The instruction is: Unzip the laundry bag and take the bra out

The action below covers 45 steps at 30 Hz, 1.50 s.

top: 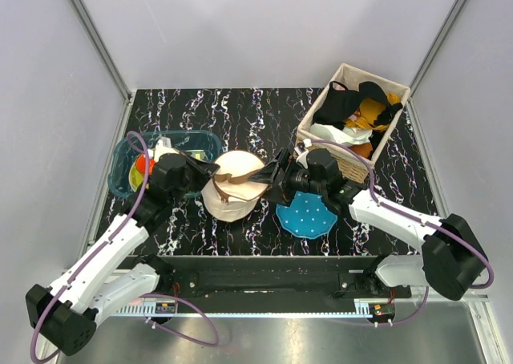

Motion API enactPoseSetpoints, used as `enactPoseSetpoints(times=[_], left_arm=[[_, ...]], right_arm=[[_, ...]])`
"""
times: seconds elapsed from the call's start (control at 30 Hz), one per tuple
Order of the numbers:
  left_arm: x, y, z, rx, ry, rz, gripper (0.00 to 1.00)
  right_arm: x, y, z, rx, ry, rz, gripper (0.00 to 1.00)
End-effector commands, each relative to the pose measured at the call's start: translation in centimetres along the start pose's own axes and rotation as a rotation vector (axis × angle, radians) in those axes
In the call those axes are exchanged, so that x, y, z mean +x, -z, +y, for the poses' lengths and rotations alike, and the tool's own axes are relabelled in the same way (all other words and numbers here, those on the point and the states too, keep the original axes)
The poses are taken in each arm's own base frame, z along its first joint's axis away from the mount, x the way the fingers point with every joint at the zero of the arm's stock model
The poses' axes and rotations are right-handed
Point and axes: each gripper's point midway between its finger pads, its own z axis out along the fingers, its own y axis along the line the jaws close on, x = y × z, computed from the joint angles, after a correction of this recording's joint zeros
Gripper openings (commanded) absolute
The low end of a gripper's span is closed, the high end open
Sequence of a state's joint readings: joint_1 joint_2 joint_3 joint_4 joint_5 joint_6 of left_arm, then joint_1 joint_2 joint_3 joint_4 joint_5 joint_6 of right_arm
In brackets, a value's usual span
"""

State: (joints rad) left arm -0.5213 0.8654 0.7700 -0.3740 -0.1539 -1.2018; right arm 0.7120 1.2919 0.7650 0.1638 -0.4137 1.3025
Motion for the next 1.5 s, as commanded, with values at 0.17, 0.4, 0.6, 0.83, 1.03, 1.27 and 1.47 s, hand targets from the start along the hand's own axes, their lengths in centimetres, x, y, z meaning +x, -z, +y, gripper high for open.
enactPoseSetpoints(times=[0.17,0.4,0.6,0.83,1.03,1.27,1.47], left_arm=[[-3.5,1.3,-3.5,0.114,0.044,-0.149,0.00],[-1.2,-0.1,-3.8,0.139,0.041,-0.045,0.00],[0.0,0.2,-3.7,0.175,0.001,0.003,0.00],[1.8,0.4,-4.2,0.211,-0.181,0.110,0.00],[1.7,1.9,-3.5,0.168,-0.475,0.166,0.83],[7.0,5.6,-3.3,0.412,-0.674,0.437,0.81],[9.3,5.8,-3.8,0.444,-0.725,0.476,0.73]], right_arm=[[1.1,0.6,0.8,-0.032,0.016,0.022,1.00],[0.6,-0.6,2.7,-0.088,-0.002,0.031,1.00],[-0.1,-1.5,4.3,-0.141,0.004,0.024,0.71],[-1.7,-0.9,3.8,-0.093,0.038,-0.031,0.00],[-5.7,2.5,2.5,-0.110,0.015,-0.033,0.00],[-5.5,4.1,2.2,-0.121,0.079,0.078,0.00],[-5.3,4.1,2.8,-0.139,0.096,0.119,0.00]])
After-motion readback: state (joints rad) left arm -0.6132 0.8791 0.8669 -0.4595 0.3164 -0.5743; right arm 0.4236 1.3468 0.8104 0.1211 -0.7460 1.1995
